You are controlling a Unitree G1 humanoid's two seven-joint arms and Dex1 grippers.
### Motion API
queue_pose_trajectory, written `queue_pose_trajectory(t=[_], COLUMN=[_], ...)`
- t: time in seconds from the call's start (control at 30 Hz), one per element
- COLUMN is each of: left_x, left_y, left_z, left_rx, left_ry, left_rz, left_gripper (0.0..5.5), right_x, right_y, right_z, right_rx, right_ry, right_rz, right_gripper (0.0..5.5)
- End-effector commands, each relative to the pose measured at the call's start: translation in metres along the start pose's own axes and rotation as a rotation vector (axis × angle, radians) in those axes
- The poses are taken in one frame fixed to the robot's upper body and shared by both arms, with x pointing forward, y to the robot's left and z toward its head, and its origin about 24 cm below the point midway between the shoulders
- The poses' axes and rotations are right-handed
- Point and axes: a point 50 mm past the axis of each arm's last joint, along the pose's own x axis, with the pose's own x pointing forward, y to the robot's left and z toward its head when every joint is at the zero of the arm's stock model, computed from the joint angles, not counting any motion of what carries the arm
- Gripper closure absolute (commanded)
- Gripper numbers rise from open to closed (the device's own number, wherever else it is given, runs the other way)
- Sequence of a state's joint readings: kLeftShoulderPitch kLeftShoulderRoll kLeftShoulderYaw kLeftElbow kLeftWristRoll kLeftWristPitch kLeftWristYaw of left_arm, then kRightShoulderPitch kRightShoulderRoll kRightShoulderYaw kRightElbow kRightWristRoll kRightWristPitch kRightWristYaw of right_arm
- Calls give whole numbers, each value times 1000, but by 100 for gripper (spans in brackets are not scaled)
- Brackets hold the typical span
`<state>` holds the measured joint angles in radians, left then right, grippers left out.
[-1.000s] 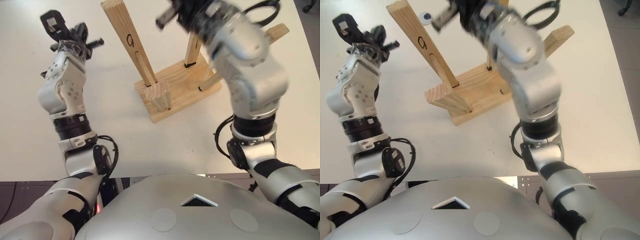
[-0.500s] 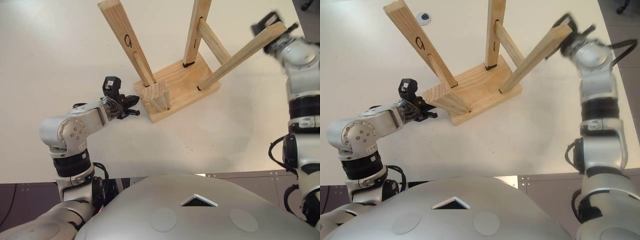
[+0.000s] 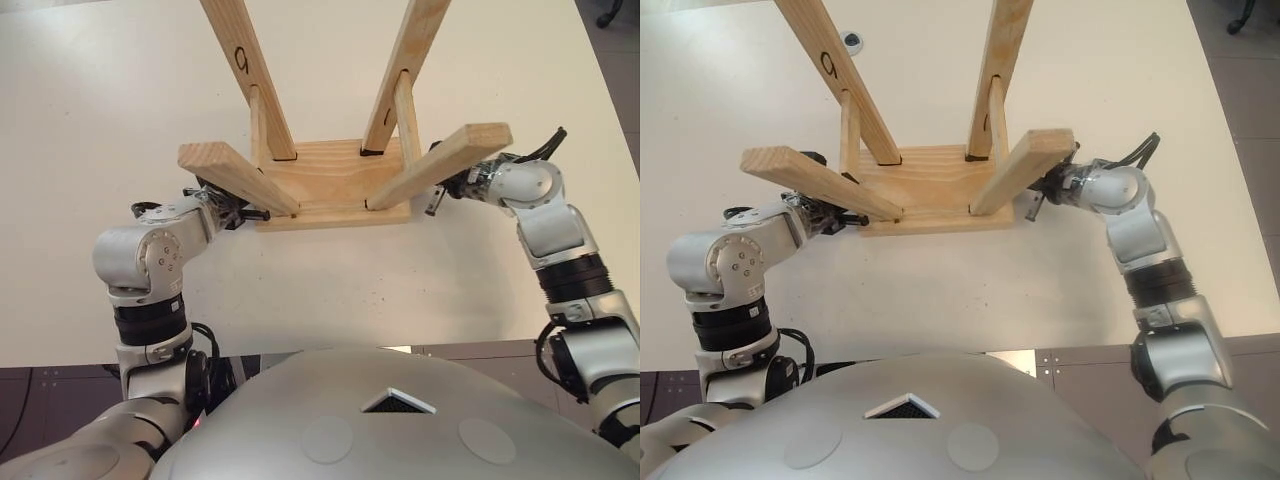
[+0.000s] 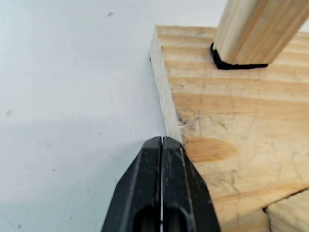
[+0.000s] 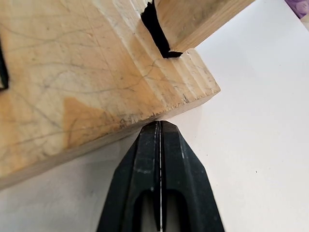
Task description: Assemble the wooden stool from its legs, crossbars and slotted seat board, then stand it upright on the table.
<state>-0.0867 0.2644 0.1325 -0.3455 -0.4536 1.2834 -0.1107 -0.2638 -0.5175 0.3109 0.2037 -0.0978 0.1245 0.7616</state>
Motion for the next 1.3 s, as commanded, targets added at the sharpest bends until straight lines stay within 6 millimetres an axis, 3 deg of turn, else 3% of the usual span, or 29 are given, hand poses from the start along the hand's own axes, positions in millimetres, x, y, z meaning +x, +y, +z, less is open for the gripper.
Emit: queue_pose_trajectory(t=[0.03, 0.17, 0.27, 0.43, 0.57, 0.67, 0.83, 1.03, 1.3], left_x=[2, -41, -66, -81, -66, -56, -40, -33, -37], left_y=[-1, 44, 64, 40, 22, 16, 10, 12, 10], left_z=[4, 47, 51, 10, 6, 7, 7, 5, 8], left_rx=[-6, 122, 191, 239, 234, 217, 207, 149, -22], left_ry=[-19, -300, -326, -129, -143, -152, -151, -142, -107], left_rz=[-81, -60, -127, -444, -507, -527, -567, -618, -703], left_gripper=[547, 530, 475, 407, 341, 337, 337, 367, 368], right_x=[15, -17, -39, -51, -41, -30, -17, -10, -8], right_y=[-6, -40, -49, -26, -10, -4, 0, 3, -1], right_z=[21, 34, 31, 4, -1, 2, 11, 11, 37], right_rx=[75, 303, 371, 381, 393, 392, 415, 497, 741], right_ry=[-112, -263, -293, -152, -115, -122, -160, -156, -264], right_rz=[-64, -136, -74, 208, 301, 323, 349, 403, 508], right_gripper=[550, 495, 436, 358, 286, 253, 253, 350, 484])
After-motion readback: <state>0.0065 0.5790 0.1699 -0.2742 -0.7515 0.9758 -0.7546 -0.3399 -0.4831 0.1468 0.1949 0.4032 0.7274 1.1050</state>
